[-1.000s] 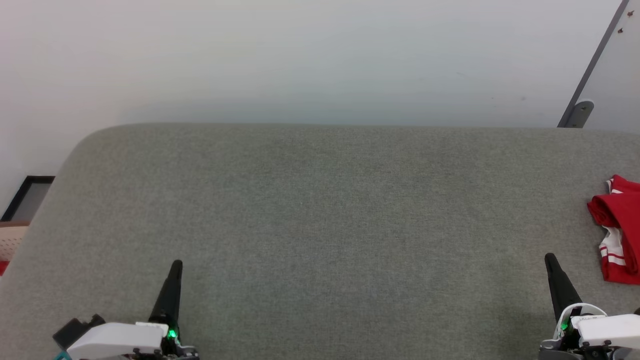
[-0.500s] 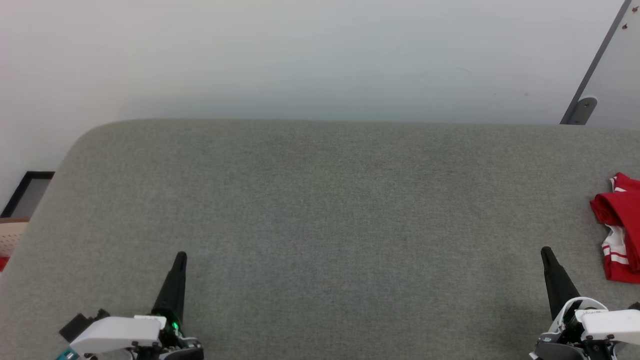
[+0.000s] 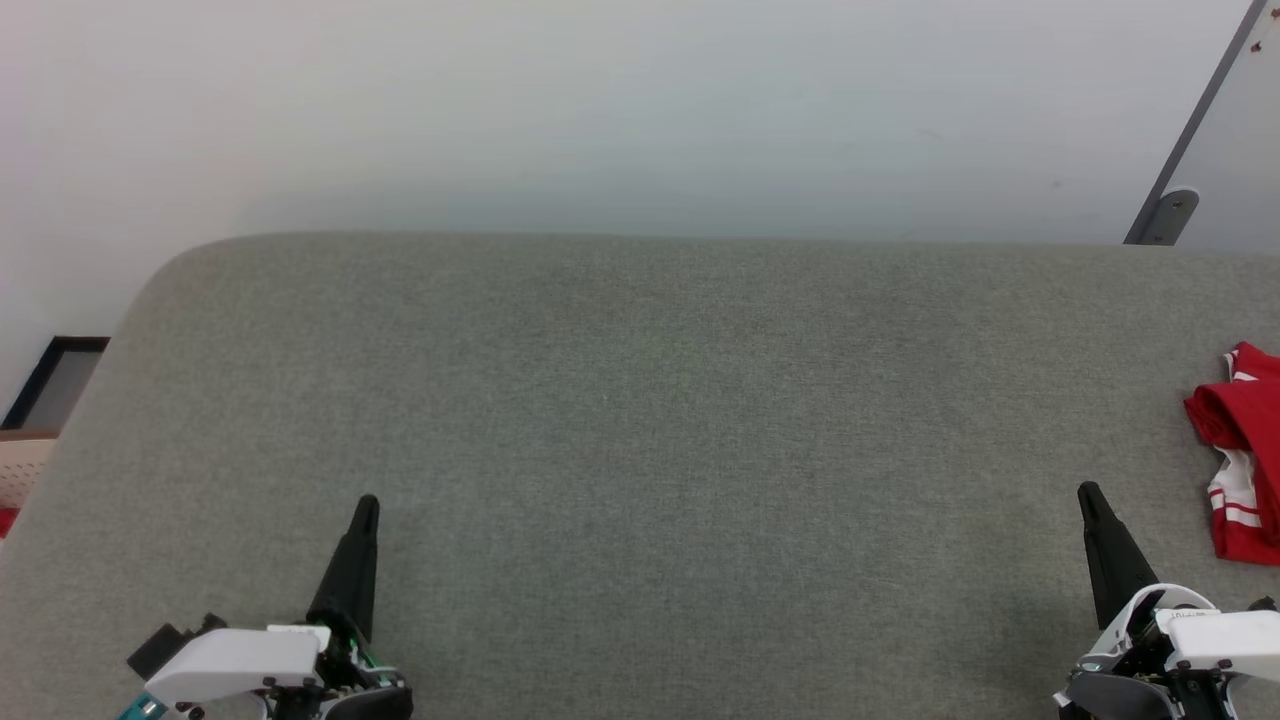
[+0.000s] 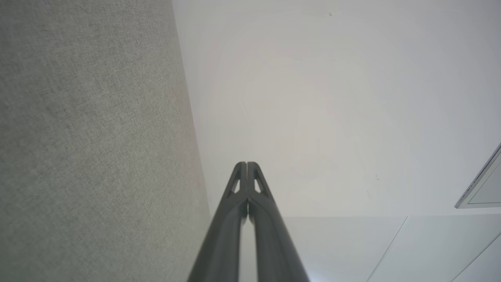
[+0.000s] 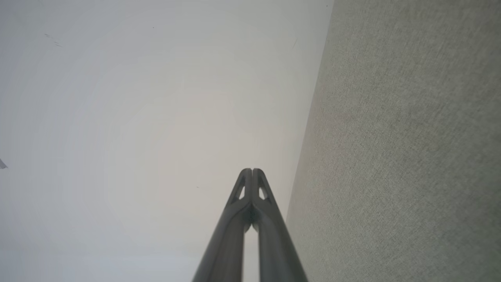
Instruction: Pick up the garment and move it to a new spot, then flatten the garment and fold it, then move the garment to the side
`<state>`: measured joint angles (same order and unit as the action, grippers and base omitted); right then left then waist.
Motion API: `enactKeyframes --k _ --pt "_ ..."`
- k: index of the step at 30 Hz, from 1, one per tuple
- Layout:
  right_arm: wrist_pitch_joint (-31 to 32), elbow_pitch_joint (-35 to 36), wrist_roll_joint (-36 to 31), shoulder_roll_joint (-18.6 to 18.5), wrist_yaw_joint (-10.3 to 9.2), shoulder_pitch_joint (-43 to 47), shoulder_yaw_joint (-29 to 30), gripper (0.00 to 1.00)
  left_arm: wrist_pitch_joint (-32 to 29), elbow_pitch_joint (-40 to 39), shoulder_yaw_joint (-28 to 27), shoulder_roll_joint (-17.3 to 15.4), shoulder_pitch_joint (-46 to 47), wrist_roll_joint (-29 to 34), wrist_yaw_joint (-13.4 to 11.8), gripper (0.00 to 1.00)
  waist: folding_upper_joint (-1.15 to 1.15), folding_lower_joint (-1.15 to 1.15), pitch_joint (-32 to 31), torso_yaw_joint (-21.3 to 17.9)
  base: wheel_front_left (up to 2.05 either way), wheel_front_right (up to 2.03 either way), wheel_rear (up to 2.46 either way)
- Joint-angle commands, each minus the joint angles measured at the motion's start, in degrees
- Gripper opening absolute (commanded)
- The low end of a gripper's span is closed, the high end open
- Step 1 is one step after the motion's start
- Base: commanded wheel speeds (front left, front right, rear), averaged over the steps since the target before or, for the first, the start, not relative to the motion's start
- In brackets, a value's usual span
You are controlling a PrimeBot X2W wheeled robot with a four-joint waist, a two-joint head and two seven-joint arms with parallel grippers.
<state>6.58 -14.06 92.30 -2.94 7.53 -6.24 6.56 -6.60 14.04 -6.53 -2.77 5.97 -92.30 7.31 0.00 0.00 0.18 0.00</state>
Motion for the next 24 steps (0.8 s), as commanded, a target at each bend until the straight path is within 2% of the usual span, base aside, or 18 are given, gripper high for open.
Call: enactKeyframes --k 1,24 --pt "0.2 0.0 0.2 0.2 -0.08 -0.1 0.0 0.0 -0.2 0.1 -0.2 0.0 0.6 -0.1 0.3 0.0 0.0 0.0 0.0 0.0 0.0 0.0 0.0" --pt "0.1 0.0 0.2 0.2 -0.08 -0.1 0.0 0.0 -0.1 0.1 -0.1 0.0 0.6 -0.2 0.3 0.0 0.0 0.0 0.0 0.0 0.0 0.0 0.0"
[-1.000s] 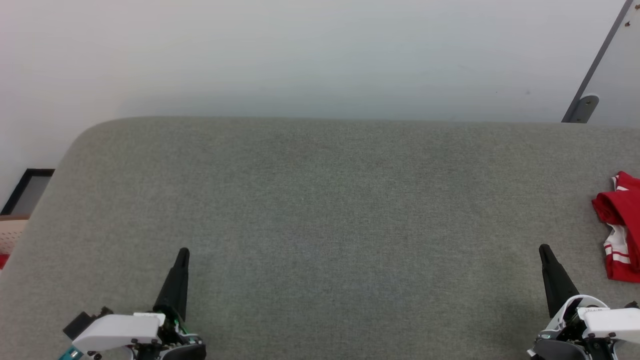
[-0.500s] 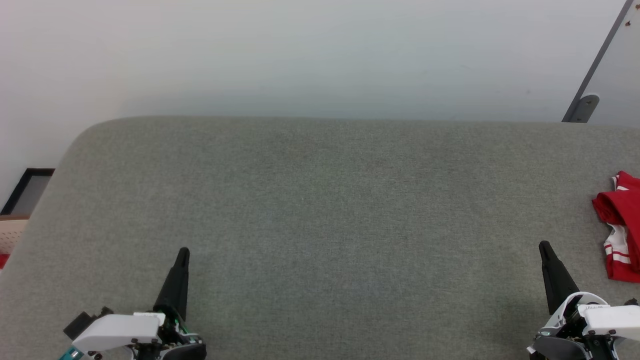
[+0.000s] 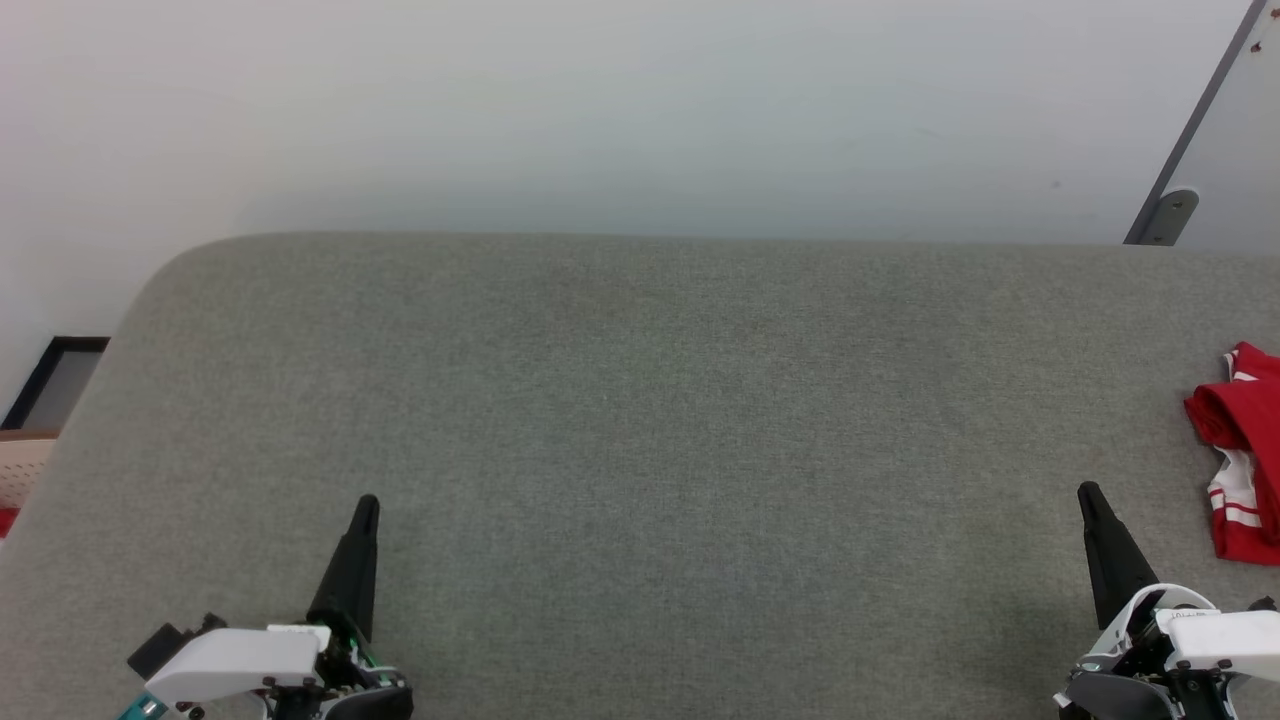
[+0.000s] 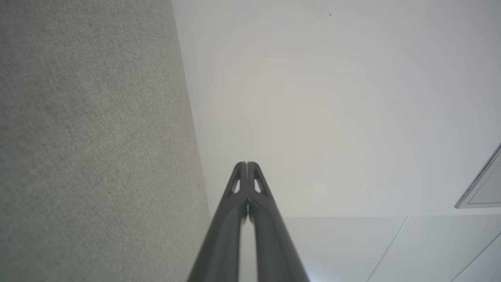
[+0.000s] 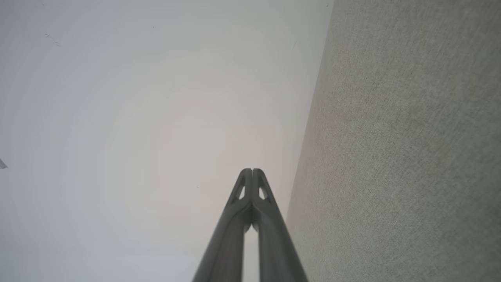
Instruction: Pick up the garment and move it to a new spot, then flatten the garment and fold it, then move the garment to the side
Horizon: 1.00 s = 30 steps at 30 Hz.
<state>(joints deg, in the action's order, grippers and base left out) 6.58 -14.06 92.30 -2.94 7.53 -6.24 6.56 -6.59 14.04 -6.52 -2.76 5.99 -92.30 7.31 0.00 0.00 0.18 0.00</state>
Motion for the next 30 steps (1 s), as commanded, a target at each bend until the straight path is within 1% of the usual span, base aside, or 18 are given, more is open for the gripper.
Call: enactKeyframes --k 1,30 --pt "0.1 0.0 0.2 0.2 -0.08 -0.1 0.0 0.0 -0.1 0.1 -0.1 0.0 0.6 -0.2 0.3 0.0 0.0 0.0 0.0 0.0 0.0 0.0 0.0" --pt "0.1 0.0 0.2 0.2 -0.08 -0.1 0.0 0.0 -0.1 0.1 -0.1 0.0 0.6 -0.2 0.3 0.0 0.0 0.0 0.0 0.0 0.0 0.0 0.0"
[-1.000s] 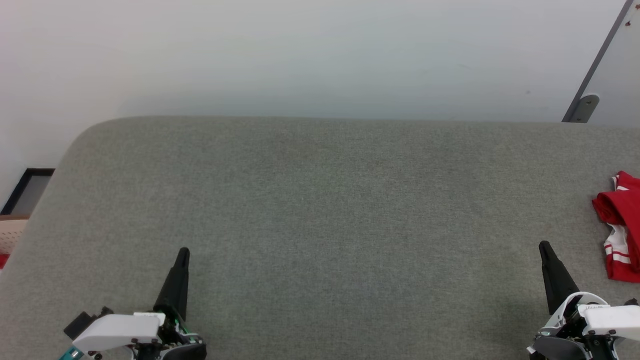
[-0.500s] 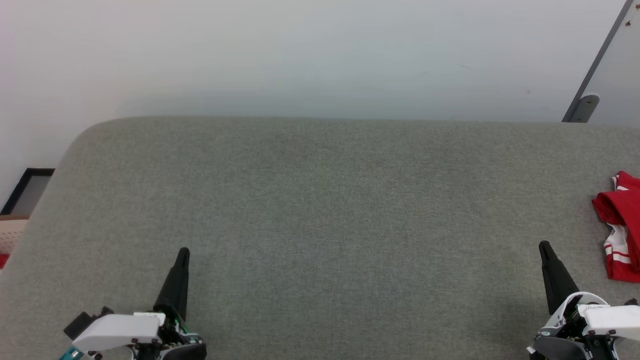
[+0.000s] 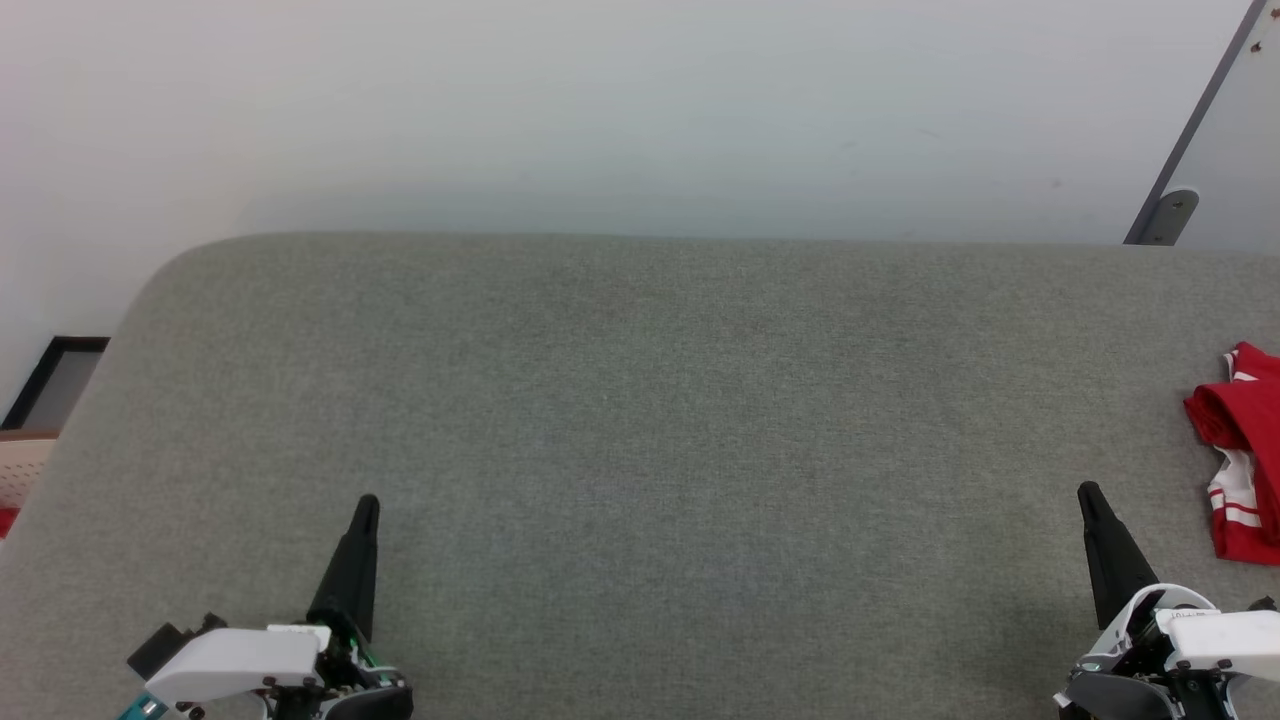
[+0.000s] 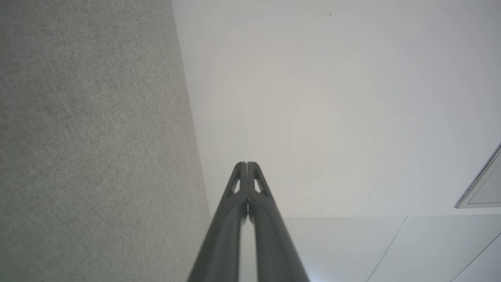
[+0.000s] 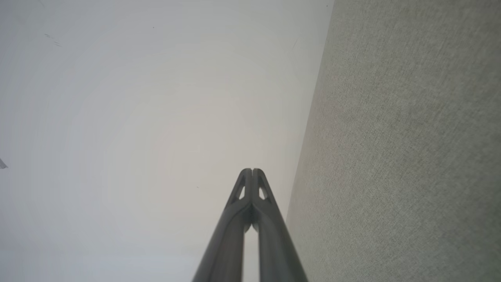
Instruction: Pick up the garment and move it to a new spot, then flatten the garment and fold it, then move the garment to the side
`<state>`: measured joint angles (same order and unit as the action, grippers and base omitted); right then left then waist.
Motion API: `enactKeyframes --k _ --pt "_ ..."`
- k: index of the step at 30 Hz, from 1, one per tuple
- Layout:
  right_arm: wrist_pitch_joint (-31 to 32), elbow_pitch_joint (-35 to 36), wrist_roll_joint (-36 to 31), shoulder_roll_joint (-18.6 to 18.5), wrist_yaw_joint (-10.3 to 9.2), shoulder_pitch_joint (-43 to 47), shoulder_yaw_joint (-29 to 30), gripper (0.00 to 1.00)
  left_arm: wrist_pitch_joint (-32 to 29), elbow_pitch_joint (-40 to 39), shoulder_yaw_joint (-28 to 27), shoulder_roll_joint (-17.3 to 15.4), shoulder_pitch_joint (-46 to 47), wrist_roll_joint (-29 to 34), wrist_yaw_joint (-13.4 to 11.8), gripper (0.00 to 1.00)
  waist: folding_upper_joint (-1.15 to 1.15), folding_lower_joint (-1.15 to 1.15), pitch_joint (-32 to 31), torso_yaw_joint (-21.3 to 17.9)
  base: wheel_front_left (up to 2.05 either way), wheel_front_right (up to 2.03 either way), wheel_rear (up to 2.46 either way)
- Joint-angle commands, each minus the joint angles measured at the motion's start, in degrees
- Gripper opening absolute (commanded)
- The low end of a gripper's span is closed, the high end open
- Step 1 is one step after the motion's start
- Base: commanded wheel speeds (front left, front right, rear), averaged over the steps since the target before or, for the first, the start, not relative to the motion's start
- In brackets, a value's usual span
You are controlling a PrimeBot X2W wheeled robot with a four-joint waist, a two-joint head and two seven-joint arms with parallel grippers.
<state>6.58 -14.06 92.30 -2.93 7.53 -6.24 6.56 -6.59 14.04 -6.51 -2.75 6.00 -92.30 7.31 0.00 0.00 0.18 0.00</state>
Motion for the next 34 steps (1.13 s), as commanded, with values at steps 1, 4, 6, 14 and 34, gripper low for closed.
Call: enactKeyframes --k 1,4,6,14,34 --pt "0.1 0.0 0.2 0.2 -0.08 -0.1 0.0 0.0 -0.1 0.1 -0.1 0.0 0.6 -0.2 0.3 0.0 0.0 0.0 0.0 0.0 0.0 0.0 0.0" --pt "0.1 0.0 0.2 0.2 -0.08 -0.1 0.0 0.0 -0.1 0.1 -0.1 0.0 0.6 -0.2 0.3 0.0 0.0 0.0 0.0 0.0 0.0 0.0 0.0" --pt "0.1 0.0 0.2 0.2 -0.08 -0.1 -0.1 0.0 -0.1 0.1 -0.1 0.0 0.6 -0.2 0.3 0.0 0.0 0.0 0.0 0.0 0.0 0.0 0.0" --pt "0.1 0.0 0.2 0.2 -0.08 -0.1 -0.1 0.0 -0.1 0.1 -0.1 0.0 0.6 -0.2 0.3 0.0 0.0 0.0 0.0 0.0 0.0 0.0 0.0" --pt "0.1 0.0 0.2 0.2 -0.08 -0.1 -0.1 0.0 -0.1 0.0 -0.1 0.0 0.6 -0.2 0.3 0.0 0.0 0.0 0.0 0.0 0.0 0.0 0.0"
